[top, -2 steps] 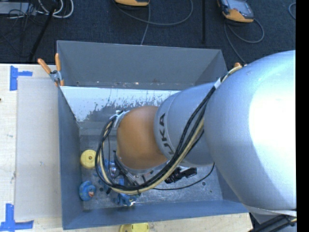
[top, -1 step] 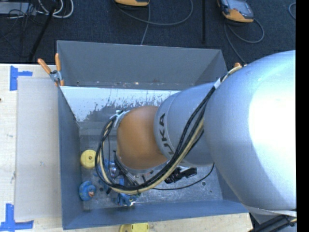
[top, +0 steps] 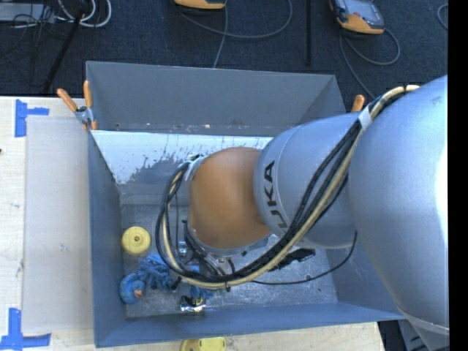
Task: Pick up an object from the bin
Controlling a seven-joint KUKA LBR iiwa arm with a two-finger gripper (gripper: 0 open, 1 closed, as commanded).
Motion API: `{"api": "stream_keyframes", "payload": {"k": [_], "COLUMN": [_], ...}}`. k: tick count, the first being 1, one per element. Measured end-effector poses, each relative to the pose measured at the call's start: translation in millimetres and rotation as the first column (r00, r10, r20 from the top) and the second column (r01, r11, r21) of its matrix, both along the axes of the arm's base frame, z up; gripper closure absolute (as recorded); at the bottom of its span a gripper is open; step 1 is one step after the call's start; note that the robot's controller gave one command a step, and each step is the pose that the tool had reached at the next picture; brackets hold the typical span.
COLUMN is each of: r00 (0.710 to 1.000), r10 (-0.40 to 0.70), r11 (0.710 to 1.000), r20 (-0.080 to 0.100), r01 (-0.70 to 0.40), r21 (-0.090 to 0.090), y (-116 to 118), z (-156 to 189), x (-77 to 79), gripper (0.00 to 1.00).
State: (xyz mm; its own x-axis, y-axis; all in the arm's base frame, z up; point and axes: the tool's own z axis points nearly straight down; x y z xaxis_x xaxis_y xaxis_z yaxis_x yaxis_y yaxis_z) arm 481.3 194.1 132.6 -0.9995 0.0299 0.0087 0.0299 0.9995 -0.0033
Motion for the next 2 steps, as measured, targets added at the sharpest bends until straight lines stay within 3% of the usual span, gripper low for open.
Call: {"api": "stream_keyframes", "payload": {"k": [1,2], "r00": [0.999,0.999], "r10": [0.035,0.042], "r11": [0.999,0.999], "r20": [0.013,0.004], "r01": [-0.035,-0.042], "r21": [0.003,0.002], "y": [-25,-30], "z": [54,114], "x": [10.8,17.9], "gripper": [1.00,1.00]}}
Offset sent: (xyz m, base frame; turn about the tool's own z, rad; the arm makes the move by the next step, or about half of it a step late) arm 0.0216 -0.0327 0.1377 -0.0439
